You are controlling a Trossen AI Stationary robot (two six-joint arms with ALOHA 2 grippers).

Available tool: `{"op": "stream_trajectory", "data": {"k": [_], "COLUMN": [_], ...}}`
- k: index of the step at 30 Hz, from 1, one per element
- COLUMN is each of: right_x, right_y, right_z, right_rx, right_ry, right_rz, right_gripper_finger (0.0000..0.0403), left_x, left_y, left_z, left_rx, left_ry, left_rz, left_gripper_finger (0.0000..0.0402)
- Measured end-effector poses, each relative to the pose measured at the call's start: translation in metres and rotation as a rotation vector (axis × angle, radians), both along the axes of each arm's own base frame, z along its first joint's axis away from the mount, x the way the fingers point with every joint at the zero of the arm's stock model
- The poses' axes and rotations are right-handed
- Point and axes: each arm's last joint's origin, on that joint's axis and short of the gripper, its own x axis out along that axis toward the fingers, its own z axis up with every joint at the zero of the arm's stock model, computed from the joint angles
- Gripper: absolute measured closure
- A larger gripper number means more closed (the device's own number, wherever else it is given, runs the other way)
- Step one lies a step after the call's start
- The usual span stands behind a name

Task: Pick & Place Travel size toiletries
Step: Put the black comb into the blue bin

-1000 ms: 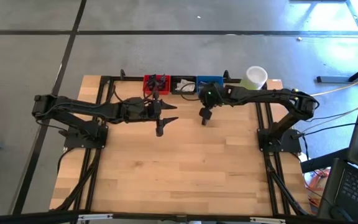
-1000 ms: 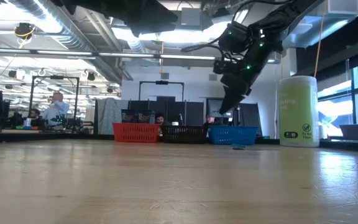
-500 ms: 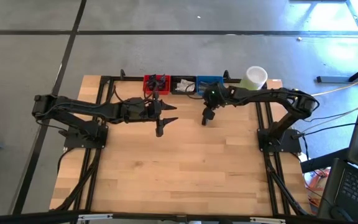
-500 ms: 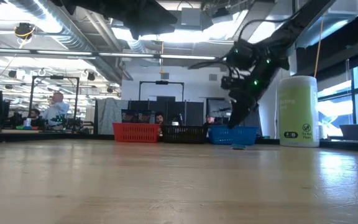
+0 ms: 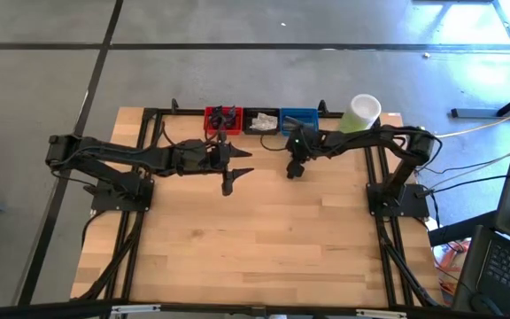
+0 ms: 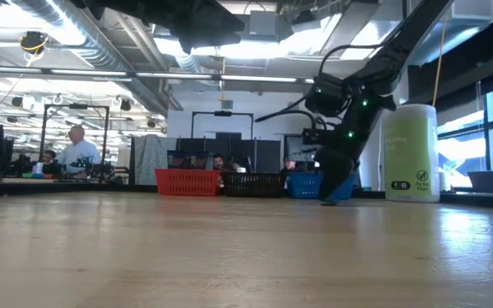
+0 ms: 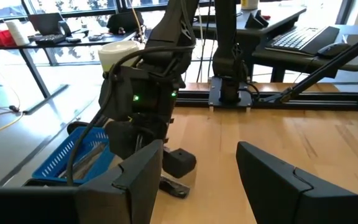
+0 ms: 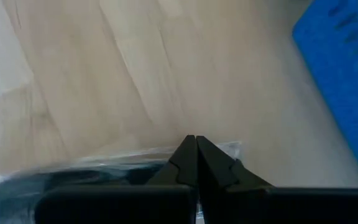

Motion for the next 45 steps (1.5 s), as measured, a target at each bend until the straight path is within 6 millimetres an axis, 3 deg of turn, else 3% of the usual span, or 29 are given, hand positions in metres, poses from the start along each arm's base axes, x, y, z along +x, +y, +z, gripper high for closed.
{"op": "stream_trajectory", "data": {"k": [6,19,28,36,42,45], "right_x": [0.003,0.021,0.025,0.026,0.027,0.029], "right_y": [0.014,0.084,0.113,0.121,0.125,0.126], "right_z": [-0.006,-0.008,-0.008,-0.008,-0.008,-0.007], "right_rx": [0.102,0.343,0.362,0.357,0.307,0.308], "right_ry": [0.024,-0.007,-0.011,-0.02,-0.018,-0.05], "right_rz": [0.009,0.165,0.219,0.207,0.201,0.204], "right_gripper_finger": [0.0403,0.0403,0.0403,0.0403,0.0403,0.0403], "left_x": [0.0,0.002,0.036,0.059,0.057,0.045], "left_y": [0.0,-0.002,-0.025,-0.056,-0.063,-0.066], "left_z": [0.0,-0.009,-0.076,-0.115,-0.129,-0.142], "left_rx": [-0.001,-0.074,-0.135,-0.071,-0.122,-0.153], "left_ry": [0.0,0.049,0.277,0.255,0.318,0.455], "left_rz": [0.0,0.006,-0.044,-0.113,0.044,0.081], "left_gripper_finger": [0.0196,0.0197,0.0197,0.0197,0.0197,0.0197]}}
